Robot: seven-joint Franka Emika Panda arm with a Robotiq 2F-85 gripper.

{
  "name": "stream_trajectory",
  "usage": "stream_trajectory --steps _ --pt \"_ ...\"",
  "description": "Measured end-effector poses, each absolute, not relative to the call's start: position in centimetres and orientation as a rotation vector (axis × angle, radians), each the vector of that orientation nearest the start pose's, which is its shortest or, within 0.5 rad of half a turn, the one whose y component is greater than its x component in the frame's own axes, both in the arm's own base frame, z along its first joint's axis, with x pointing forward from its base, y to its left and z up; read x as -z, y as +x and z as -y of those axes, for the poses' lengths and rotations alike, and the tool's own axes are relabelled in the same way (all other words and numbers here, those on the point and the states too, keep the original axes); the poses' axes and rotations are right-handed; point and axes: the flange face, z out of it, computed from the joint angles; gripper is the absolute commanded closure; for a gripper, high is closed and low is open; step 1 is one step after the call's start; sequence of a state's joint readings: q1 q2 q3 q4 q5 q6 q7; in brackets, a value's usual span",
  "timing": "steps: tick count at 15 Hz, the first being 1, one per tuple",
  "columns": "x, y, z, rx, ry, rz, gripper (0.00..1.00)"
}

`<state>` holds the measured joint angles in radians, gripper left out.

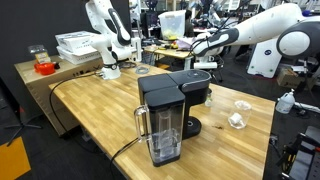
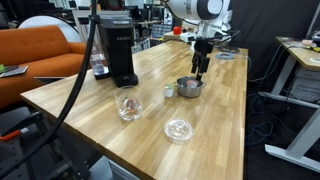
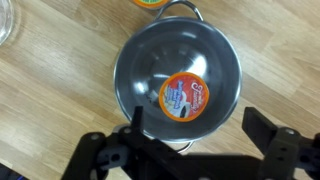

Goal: Take the cup out of the pot and put it on the table

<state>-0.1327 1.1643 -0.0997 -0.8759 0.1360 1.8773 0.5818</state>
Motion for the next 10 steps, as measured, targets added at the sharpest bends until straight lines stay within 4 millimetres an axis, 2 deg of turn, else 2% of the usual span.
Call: stream_trajectory --steps 10 --pt "-17.2 73.3 13.9 -0.264 -2.833 -1.277 0.00"
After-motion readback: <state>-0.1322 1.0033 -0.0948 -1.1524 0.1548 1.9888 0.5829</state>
